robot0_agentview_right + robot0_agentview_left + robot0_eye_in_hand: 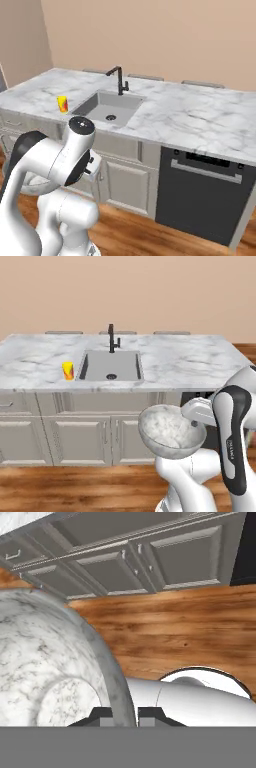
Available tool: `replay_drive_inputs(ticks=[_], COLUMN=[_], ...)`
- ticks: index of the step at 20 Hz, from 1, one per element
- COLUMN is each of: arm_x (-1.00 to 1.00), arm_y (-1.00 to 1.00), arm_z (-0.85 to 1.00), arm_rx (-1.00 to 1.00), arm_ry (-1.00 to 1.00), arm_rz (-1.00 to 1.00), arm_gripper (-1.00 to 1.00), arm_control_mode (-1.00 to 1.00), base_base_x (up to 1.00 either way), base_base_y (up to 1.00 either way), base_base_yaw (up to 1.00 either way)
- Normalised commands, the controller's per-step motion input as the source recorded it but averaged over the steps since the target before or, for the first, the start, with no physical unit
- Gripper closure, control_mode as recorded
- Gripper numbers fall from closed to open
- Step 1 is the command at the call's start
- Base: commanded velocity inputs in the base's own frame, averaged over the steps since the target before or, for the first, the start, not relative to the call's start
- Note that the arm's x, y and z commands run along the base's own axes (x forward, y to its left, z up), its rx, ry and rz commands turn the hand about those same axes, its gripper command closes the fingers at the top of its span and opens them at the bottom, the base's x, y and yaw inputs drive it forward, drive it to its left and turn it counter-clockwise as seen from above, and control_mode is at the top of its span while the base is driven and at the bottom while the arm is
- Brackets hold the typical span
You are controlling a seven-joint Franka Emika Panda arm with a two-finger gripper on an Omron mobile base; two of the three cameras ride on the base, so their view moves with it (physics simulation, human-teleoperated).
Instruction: Pick the cup and bowl from the counter and place them on the counter next to the sink.
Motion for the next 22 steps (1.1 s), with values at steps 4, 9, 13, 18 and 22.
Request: replay_drive_inputs(ticks=[4, 9, 13, 18, 22], arm_x=[0.00, 0.00, 0.00, 0.00, 0.00], arm_y=[0.00, 0.00, 0.00, 0.00, 0.00], arm_z=[0.00, 0.00, 0.00, 0.00, 0.00], arm_rx=[0.00, 0.00, 0.00, 0.00, 0.00], arm_ry=[0.00, 0.00, 0.00, 0.00, 0.00], arm_rz=[0.00, 0.00, 0.00, 0.00, 0.00], arm_gripper=[1.00, 1.00, 1.00, 1.00, 1.00], arm_control_mode=[1.00, 1.00, 1.00, 1.00, 1.00], base_base_x=[0.00, 0.00, 0.27, 0.81, 1.00], base_base_y=[-0.58, -0.06, 0.00, 0.00, 0.08], base_base_yaw=[-0.53, -0.28, -0.09, -0.09, -0.13])
